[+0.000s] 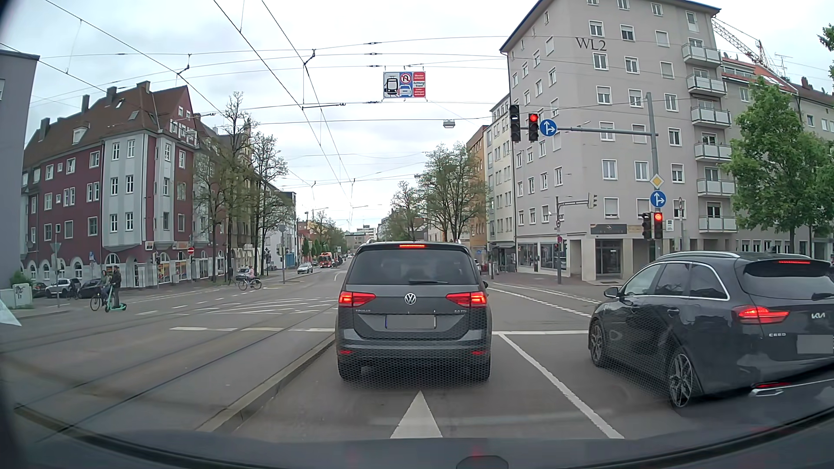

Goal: Follow the waypoints while adhering to traffic rules and regulations

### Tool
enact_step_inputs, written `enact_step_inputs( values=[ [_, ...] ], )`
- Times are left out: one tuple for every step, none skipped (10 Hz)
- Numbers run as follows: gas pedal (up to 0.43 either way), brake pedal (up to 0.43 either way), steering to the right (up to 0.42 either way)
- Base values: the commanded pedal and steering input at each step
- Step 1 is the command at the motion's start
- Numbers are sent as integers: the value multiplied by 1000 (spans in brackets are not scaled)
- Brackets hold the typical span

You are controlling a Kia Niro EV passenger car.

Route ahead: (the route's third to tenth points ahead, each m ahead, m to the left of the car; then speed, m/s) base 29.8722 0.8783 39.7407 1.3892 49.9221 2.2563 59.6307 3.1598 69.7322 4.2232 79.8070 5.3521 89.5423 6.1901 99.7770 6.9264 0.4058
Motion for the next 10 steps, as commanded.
enact_step_inputs(
  values=[
    [0, 122, -5],
    [0, 134, -5],
    [0, 134, -5],
    [0, 140, -5],
    [0, 146, -5],
    [0, 146, -5],
    [0, 152, -5],
    [0, 152, -5],
    [0, 152, -5],
    [0, 152, -5]
  ],
)
